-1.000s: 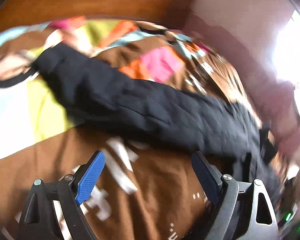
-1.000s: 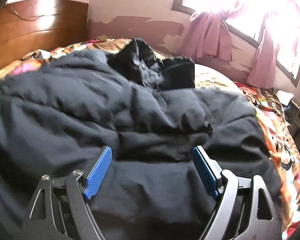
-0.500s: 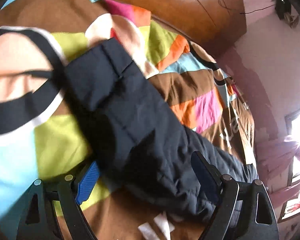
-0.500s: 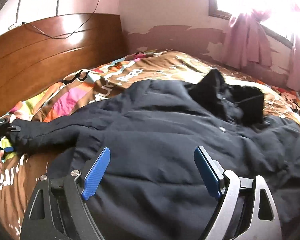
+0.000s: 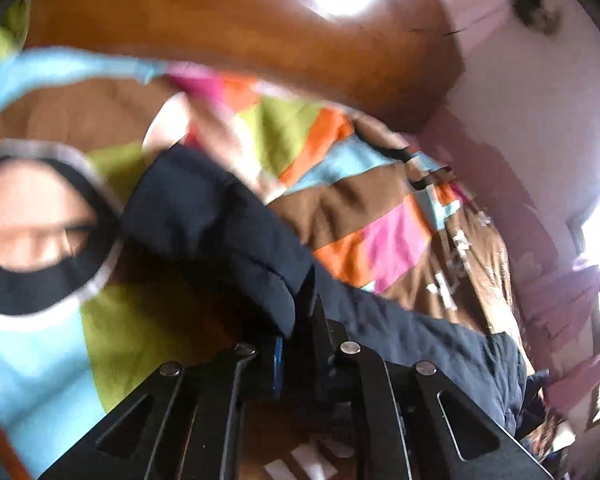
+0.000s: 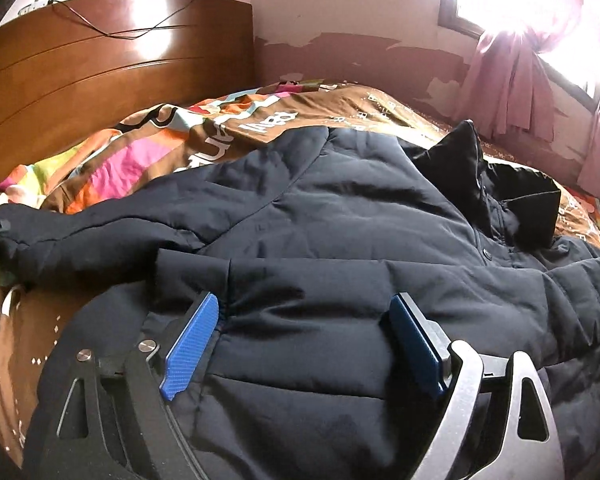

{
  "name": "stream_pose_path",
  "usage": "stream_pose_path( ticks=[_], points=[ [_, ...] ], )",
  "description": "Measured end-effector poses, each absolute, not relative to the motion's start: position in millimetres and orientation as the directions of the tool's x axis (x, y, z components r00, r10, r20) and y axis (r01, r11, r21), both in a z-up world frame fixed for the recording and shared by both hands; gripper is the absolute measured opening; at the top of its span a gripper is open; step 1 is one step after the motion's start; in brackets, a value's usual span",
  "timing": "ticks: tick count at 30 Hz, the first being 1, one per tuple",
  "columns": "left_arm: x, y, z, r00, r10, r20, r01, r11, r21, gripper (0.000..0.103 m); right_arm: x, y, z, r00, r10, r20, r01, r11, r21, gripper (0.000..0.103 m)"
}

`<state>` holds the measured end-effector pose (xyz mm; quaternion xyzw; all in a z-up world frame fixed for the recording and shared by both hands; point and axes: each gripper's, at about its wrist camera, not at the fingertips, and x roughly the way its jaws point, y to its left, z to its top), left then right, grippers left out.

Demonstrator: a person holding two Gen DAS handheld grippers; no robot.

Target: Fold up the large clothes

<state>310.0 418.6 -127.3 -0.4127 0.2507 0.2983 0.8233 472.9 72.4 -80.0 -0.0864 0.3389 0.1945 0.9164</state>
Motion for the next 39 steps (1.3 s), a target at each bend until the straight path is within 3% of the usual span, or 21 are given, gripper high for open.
stream_pose_path(
  ticks=[5,10,18,23,28,32,39],
  points=[
    [308,388,-65,0.767,0.347,-0.541,-0.62,0.618,-0.483,0.008,455,49,-62,0.69,0.34,-0.638,-0.438,0.899,0.005,0.084],
    [319,339,5,0.842,0.316,-0.437,-0.49,0.788,-0.373,0.008,445,18,-47,0.69,0.339,-0.64,-0.426,0.904,0.019,0.084],
    [329,228,92,0.94,0.092,-0.329,-0.164,0.966,-0.198,0.008,425,-53,-25,0.707,0.33,-0.625,-0.369,0.927,0.072,0.084],
    [336,153,109,0.937,-0.091,-0.338,0.037,0.986,-0.164,0.008,410,-110,-17,0.727,0.294,-0.621,-0.297,0.95,0.102,0.084],
    [345,86,91,0.888,-0.229,-0.399,0.194,0.973,-0.127,0.008,398,-158,-16,0.746,0.262,-0.612,-0.241,0.963,0.118,0.084],
    [348,40,55,0.824,-0.301,-0.481,0.281,0.953,-0.116,0.008,397,-197,-22,0.729,0.266,-0.631,-0.204,0.964,0.17,0.084],
    [363,-24,-36,0.684,-0.351,-0.64,0.35,0.927,-0.134,0.008,387,-268,-37,0.707,0.435,-0.558,-0.183,0.875,0.449,0.084]
  ],
)
